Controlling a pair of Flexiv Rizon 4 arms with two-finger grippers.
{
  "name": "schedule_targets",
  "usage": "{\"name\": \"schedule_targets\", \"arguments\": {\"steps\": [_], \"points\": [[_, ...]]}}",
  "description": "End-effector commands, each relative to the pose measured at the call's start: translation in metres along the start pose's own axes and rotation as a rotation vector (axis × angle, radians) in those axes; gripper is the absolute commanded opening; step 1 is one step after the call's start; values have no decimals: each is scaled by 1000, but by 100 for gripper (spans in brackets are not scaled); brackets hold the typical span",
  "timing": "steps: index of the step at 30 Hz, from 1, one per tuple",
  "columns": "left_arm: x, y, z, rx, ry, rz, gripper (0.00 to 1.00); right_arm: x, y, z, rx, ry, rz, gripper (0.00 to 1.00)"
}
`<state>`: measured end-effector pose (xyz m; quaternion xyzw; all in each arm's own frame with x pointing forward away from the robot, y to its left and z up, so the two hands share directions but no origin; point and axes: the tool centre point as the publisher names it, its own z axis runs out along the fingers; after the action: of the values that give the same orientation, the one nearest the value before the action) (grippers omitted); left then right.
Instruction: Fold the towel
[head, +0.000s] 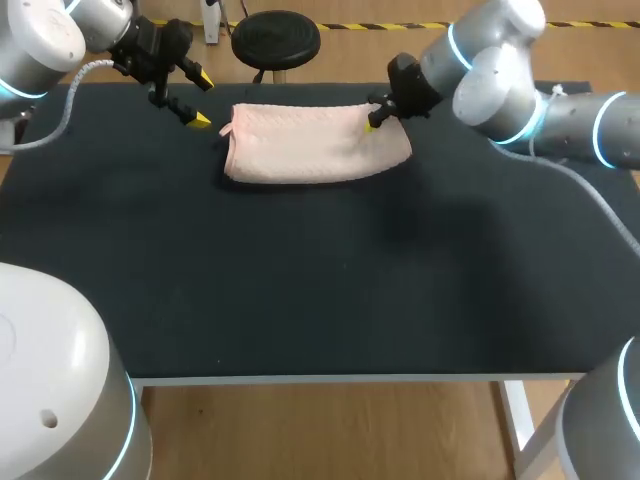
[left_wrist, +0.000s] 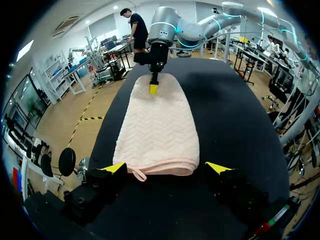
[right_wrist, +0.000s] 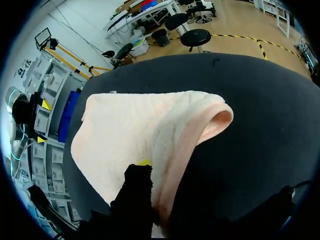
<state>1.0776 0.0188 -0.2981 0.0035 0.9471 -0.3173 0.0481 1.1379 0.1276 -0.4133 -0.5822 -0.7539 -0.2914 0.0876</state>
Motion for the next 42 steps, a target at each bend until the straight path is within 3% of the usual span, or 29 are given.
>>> {"name": "schedule_targets", "arguments": {"steps": [1, 7, 12, 19, 23, 29, 30, 31, 32, 42], "points": [[0, 1, 1, 2, -2, 2, 100, 24, 7, -15, 6, -117, -11, 0], [0, 1, 1, 2, -2, 2, 100, 62, 27, 1, 23, -156, -25, 0], [0, 1, 1, 2, -2, 2, 100, 106, 42, 27, 34, -166, -43, 0], [0, 1, 1, 2, -2, 2, 100, 161, 44, 65, 43, -183, -42, 0], [0, 1, 1, 2, -2, 2, 100, 184, 40, 75, 40, -202, -50, 0], [0, 1, 1, 2, -2, 2, 100, 201, 37, 84, 48, -225, -60, 0], [0, 1, 1, 2, -2, 2, 100, 204, 37, 84, 55, -244, -69, 28], [0, 1, 1, 2, -2, 2, 100, 206, 36, 83, 54, -245, -67, 44], [0, 1, 1, 2, -2, 2, 100, 208, 36, 80, 49, -240, -68, 100], [0, 1, 1, 2, -2, 2, 100, 248, 45, 29, -46, -196, -56, 100]]}}
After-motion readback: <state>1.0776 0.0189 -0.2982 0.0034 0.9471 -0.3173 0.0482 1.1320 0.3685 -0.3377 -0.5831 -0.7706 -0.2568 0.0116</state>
